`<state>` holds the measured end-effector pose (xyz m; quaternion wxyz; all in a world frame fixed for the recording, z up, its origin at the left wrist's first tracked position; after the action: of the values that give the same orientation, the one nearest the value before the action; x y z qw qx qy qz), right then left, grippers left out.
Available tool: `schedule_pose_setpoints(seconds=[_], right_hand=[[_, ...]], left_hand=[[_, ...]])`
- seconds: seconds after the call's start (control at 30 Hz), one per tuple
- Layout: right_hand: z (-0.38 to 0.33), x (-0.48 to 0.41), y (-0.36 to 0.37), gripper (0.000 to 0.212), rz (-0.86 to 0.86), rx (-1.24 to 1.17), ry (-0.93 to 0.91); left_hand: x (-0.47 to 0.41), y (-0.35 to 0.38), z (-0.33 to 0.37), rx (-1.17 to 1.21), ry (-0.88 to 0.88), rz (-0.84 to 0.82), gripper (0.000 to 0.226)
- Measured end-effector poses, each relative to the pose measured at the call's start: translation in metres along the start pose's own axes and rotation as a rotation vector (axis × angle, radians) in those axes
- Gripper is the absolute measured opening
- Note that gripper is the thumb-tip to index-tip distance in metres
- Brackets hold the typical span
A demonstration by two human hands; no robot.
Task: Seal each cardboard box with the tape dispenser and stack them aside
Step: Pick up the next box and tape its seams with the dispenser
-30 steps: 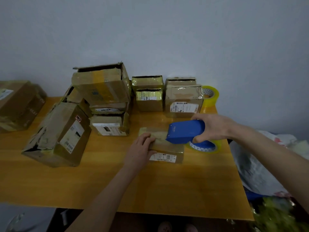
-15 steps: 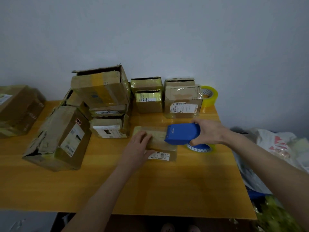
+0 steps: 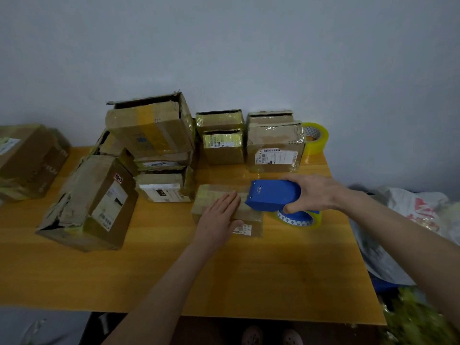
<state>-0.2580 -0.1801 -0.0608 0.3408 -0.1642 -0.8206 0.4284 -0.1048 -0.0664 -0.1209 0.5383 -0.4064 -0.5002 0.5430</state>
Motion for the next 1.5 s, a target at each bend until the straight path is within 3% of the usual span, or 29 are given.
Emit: schedule_pose_setpoints(seconds=[0.23,0.33,0.6,0.73,1.13,1.37,1.5], right_hand=[[0.029,0.009,-0.005,0.056,-0.046,-0.219,-0.006],[0.043,0.013,0.002,0.061,-0.052,-0.251,0.028],[0.032,-0.001,0.014,0.066,-0.06,0.059,0.061],[0.032,-0.001,0.016,0.071,-0.052,0.087,0.055],[0.072,0.017,0.021,0.065,-0.037,-0.249,0.034],[0.091,0.024,0.025,0.065,-0.044,-0.035,0.116],[0.081,0.014,0.039,0.069,-0.071,0.043,0.11]], left_hand=[[-0.003,0.001,-0.002,-0.032,0.013,0.019,0.067],[-0.002,0.0,-0.001,-0.03,0.02,0.028,0.067],[-0.005,-0.012,0.017,-0.013,-0.041,0.012,0.079],[-0.016,-0.005,0.041,-0.018,0.021,-0.03,0.08],[-0.017,0.012,0.034,-0.096,0.065,-0.072,0.081],[-0.018,0.01,0.044,-0.126,0.057,-0.114,0.072],[-0.022,0.001,0.051,-0.008,-0.052,-0.056,0.061]])
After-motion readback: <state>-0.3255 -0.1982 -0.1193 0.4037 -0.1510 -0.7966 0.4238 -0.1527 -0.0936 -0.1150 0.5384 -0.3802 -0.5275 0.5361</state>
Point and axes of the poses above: each hand's wrist, its own x-axis away from the middle knuckle, its own y-axis out of the palm, z = x × y, the point moved 10 cm from there along -x, towards the middle knuckle, and after that the axes turned 4 degrees about -z, right-handed, at the moved point
